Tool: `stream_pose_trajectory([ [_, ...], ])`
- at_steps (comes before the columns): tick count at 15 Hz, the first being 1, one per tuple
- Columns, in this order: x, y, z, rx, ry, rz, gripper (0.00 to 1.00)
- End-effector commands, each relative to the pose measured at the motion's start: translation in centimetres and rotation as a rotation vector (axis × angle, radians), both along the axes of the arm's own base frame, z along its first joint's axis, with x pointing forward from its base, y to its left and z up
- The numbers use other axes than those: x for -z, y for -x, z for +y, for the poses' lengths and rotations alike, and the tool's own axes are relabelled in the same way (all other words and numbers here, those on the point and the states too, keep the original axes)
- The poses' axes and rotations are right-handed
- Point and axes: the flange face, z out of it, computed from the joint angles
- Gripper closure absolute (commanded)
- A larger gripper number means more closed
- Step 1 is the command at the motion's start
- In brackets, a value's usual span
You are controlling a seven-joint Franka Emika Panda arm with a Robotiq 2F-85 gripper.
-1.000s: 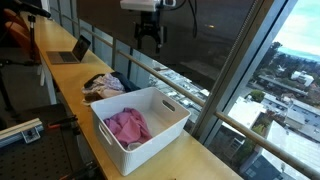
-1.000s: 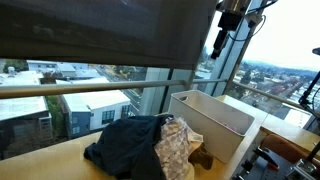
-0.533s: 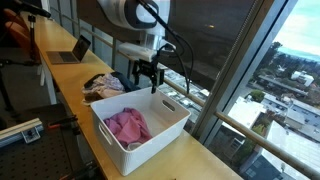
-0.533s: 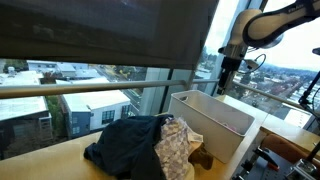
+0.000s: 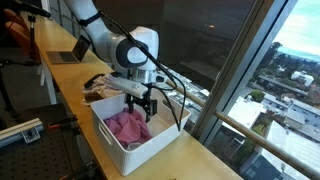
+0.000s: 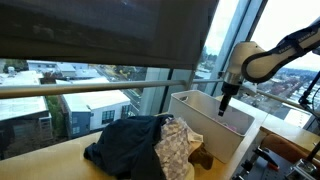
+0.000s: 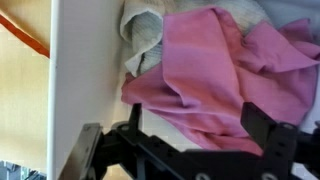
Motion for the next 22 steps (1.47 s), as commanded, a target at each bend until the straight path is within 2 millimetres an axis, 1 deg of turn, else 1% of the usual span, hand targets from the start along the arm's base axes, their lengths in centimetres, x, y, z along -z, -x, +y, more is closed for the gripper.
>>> stream_pose_trajectory([
  [1, 3.0, 0.4, -0.9, 0.006, 0.049, -0.013, 0.0],
  [3, 4.8, 0.5, -1.5, 0.029, 0.063, -0.003, 0.0],
  [8, 8.6, 1.0, -3.3, 0.087, 0.098, 0.043, 0.0],
  [12, 10.7, 1.1, -3.9, 0.122, 0.098, 0.085, 0.0],
  [14, 10.8, 1.3, -3.6, 0.116, 0.092, 0.096, 0.0],
  [17, 9.5, 1.6, -3.0, 0.088, 0.074, 0.089, 0.0],
  [18, 9.1, 1.6, -3.1, 0.085, 0.068, 0.086, 0.25],
  [19, 8.7, 1.5, -3.3, 0.081, 0.065, 0.082, 0.26],
  [22, 7.7, 1.2, -3.7, 0.069, 0.063, 0.072, 0.49],
])
